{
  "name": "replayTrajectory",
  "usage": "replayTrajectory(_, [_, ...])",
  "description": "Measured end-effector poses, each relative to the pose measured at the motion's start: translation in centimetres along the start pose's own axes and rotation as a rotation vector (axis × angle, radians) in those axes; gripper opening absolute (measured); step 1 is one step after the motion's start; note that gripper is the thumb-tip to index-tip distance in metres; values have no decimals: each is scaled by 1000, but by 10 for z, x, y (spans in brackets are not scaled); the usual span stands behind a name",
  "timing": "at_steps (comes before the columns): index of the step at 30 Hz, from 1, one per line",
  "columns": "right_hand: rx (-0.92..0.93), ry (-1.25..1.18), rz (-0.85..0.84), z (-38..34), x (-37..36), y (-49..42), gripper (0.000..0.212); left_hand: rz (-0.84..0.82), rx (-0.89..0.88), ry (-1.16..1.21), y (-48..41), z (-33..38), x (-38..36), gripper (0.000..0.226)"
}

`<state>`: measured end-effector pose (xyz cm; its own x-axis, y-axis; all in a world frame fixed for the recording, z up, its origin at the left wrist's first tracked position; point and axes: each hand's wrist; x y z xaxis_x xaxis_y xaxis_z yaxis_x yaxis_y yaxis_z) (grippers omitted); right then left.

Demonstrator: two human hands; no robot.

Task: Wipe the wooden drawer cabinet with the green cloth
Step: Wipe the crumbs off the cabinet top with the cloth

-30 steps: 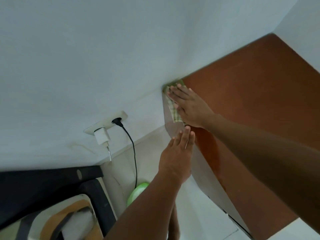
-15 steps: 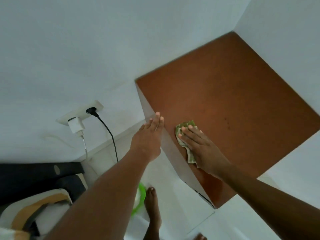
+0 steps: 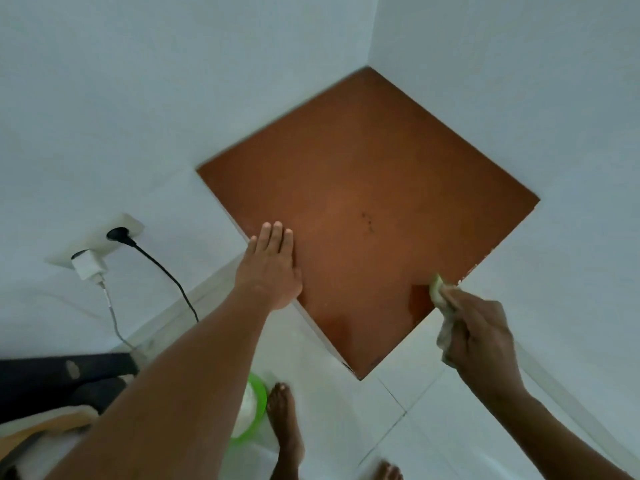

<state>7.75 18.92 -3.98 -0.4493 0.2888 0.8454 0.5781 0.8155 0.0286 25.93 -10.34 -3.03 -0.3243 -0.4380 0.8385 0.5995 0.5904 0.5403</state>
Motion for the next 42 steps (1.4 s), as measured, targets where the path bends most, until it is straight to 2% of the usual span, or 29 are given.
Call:
replayTrajectory(4, [52,-26,120,-66,-1,-91,38,-43,-49,73,-14,33,-19,70])
replayTrajectory(6, [123,-8,50,-89,-18,-135,40,-60,-36,66,-20,35,-31,71])
replayTrajectory(9, [203,159,-128,-95,-64,-164,46,-57,-41,58,-25,31,-40,71])
replayTrajectory(12, [151,292,-132,-87,-87,-139,54,-63,-59,61,-27,28,-39,71])
replayTrajectory(14, [130,289,-142,-80,-88,-109,52,-59,-63,62,-26,27,-39,72])
replayTrajectory(20, [125,198,-231,-57,-69,-4,81,-5,-67,66,-25,26,-44,73])
replayTrajectory(22, [124,128,-197,-47,-52,2,72,13,-63,54,-24,27,-47,74])
replayTrajectory(24, [96,38,-14,-32,-35,-15,36,25,-58,41,-23,28,-48,73])
replayTrajectory(25, [44,21,87,-27,-27,-32,27,18,-54,40,-23,29,-47,72])
replayTrajectory(27, [-89,101,195,-12,-18,-77,32,9,-45,24,-24,31,-45,73])
replayTrajectory(29, [-121,201,84,-2,-25,-109,38,13,-36,-2,-24,33,-44,74])
replayTrajectory(32, [-56,284,-104,-2,-40,-102,56,13,-21,-23,-23,34,-42,73])
replayTrajectory(35, [-47,200,-64,-11,-42,-54,55,-16,26,-30,-22,42,-39,73])
replayTrajectory(38, [21,176,-119,-12,-41,-26,59,-27,88,30,-19,62,-36,77])
replayTrajectory(42, [70,272,-137,-6,-31,-31,54,-54,78,99,15,100,-61,74])
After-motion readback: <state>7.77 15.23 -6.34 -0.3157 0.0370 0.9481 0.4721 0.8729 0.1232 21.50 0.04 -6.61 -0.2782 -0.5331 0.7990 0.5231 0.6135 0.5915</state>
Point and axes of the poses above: each hand's wrist, its own y-axis away from the middle knuckle, its own x-axis out of the back of the hand, z = x × y, and after that the axes turned 6 degrees about -z, right-handed
